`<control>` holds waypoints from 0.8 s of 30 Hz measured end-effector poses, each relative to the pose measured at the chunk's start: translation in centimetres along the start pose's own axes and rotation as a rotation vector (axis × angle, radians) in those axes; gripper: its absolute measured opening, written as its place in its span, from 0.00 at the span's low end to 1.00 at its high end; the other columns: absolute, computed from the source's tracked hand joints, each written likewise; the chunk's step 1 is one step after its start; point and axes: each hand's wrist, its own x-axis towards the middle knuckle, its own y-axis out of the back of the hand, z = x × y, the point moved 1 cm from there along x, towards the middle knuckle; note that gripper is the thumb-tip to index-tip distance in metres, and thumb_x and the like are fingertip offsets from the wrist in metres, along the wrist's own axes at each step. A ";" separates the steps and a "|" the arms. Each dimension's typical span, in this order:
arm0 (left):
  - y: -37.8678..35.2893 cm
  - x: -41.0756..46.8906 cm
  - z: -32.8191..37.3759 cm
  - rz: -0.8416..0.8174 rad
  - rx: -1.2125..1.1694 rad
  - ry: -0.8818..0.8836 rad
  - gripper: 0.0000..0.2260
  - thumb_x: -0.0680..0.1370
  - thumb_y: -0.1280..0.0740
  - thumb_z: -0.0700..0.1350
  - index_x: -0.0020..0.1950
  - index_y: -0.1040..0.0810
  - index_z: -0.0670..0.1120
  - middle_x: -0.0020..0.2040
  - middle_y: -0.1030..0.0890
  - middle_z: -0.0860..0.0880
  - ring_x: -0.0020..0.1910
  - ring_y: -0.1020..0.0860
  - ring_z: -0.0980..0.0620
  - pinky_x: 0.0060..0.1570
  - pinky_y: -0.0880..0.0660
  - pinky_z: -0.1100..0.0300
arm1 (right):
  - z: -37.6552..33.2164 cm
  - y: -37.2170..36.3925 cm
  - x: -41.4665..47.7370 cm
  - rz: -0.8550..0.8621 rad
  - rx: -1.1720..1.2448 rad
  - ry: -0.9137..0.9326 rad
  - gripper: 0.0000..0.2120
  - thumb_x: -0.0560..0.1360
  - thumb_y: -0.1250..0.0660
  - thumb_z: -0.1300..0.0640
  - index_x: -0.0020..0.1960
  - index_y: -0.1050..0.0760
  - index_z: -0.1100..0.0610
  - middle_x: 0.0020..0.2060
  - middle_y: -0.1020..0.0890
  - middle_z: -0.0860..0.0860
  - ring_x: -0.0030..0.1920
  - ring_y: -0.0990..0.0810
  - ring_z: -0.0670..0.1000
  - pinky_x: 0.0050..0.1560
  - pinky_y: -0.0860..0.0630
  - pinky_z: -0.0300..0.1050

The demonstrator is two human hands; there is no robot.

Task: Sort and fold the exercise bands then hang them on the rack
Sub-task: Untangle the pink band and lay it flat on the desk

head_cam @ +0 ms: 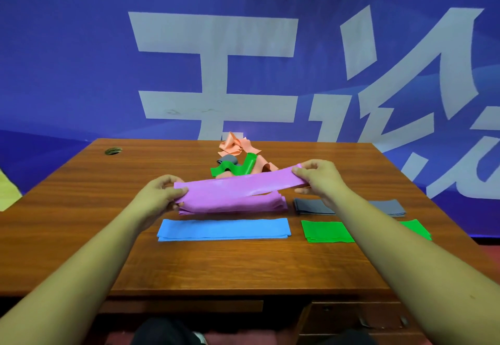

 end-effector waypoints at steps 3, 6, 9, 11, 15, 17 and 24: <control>0.4 0.6 -0.6 0.059 0.073 -0.030 0.07 0.80 0.36 0.36 0.49 0.22 0.46 0.41 0.23 0.43 0.32 0.27 0.51 0.31 0.25 0.61 | 1.1 -1.0 0.5 -0.042 -0.032 -0.051 0.04 0.78 0.32 0.61 0.47 0.22 0.63 0.48 0.18 0.60 0.42 0.16 0.55 0.35 0.16 0.47; 0.6 1.5 -1.1 0.136 0.176 -0.061 0.06 0.80 0.36 0.36 0.51 0.21 0.46 0.40 0.22 0.43 0.31 0.26 0.50 0.31 0.25 0.59 | 2.1 -2.1 1.2 -0.031 -0.071 -0.060 0.05 0.77 0.32 0.62 0.48 0.22 0.65 0.50 0.18 0.61 0.48 0.16 0.56 0.36 0.16 0.47; 1.2 2.9 -2.0 0.231 0.270 -0.064 0.03 0.79 0.33 0.39 0.51 0.23 0.42 0.36 0.20 0.40 0.29 0.24 0.47 0.37 0.22 0.53 | 3.0 -3.0 2.2 0.007 -0.136 -0.060 0.04 0.77 0.31 0.60 0.47 0.22 0.62 0.50 0.19 0.57 0.49 0.17 0.55 0.37 0.16 0.45; 1.5 3.8 -2.6 0.266 0.324 -0.048 0.04 0.78 0.32 0.40 0.50 0.23 0.41 0.34 0.19 0.41 0.30 0.22 0.45 0.39 0.22 0.50 | 3.8 -3.4 3.0 0.050 -0.187 -0.043 0.05 0.77 0.31 0.59 0.47 0.21 0.62 0.48 0.18 0.56 0.46 0.17 0.53 0.36 0.17 0.44; 1.8 5.4 -3.4 0.289 0.296 0.028 0.10 0.75 0.31 0.38 0.54 0.26 0.40 0.44 0.20 0.40 0.34 0.20 0.42 0.33 0.21 0.54 | 5.1 -4.2 4.7 0.145 -0.332 -0.020 0.06 0.75 0.29 0.56 0.43 0.20 0.59 0.42 0.16 0.55 0.38 0.16 0.55 0.41 0.17 0.52; 2.0 6.4 -4.0 0.281 0.340 0.032 0.06 0.72 0.31 0.38 0.48 0.24 0.42 0.42 0.19 0.39 0.36 0.19 0.41 0.37 0.18 0.48 | 5.5 -4.6 5.4 0.164 -0.395 -0.002 0.07 0.75 0.28 0.54 0.42 0.20 0.57 0.40 0.16 0.53 0.40 0.17 0.56 0.44 0.19 0.56; 1.4 6.8 -4.8 0.239 0.640 -0.068 0.03 0.72 0.29 0.40 0.42 0.22 0.45 0.33 0.19 0.48 0.32 0.18 0.53 0.32 0.26 0.61 | 6.7 -6.1 6.7 0.190 -0.589 0.062 0.06 0.76 0.30 0.55 0.42 0.21 0.57 0.39 0.19 0.51 0.40 0.23 0.49 0.38 0.26 0.45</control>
